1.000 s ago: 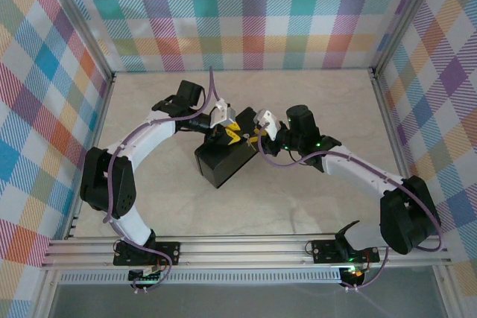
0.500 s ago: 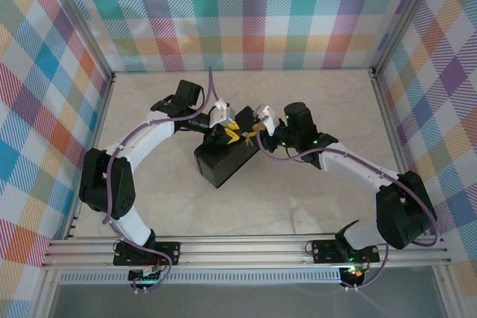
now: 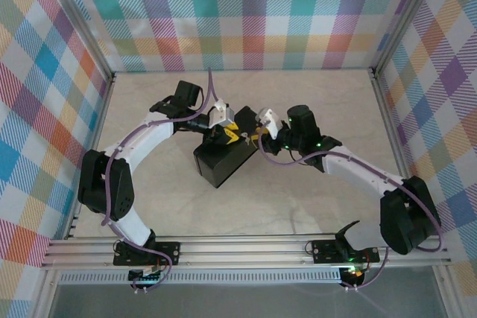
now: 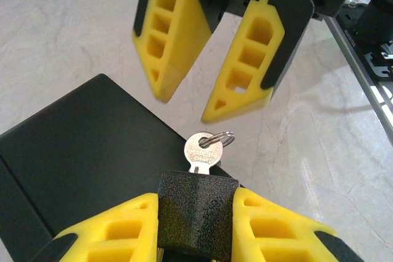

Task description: Unlock a padlock with a key

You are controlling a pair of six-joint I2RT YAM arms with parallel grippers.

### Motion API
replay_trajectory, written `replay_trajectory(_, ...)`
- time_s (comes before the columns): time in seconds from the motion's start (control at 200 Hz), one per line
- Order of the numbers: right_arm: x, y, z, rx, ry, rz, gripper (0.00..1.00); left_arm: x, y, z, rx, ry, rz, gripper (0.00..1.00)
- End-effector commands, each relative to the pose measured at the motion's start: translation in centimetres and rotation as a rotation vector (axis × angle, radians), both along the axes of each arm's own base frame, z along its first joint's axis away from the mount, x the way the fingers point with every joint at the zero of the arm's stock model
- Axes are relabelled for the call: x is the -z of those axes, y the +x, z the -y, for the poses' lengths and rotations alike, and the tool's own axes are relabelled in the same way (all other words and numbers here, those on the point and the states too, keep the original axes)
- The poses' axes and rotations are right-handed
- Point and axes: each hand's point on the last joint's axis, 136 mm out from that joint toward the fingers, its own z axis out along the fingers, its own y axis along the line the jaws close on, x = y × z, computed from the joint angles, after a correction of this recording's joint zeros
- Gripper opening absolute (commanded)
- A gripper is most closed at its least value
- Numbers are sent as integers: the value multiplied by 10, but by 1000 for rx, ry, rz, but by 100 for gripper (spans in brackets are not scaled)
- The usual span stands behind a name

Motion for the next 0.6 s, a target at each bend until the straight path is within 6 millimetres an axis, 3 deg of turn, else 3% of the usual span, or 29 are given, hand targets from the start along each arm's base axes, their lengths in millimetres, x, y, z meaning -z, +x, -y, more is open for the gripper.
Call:
replay_trajectory(0.0,-2,-4,8,-61,-95,94,33,21,-15,-12,-3,79,-119,8)
replay_trajectory(0.295,-23,19,-11,-102,-126,245,31,12,-16,-9,16,56,-130,9)
replay_trajectory(0.595,-17,9,-35,-180,-144,262,31,14,-16,-9,16,58,-133,9)
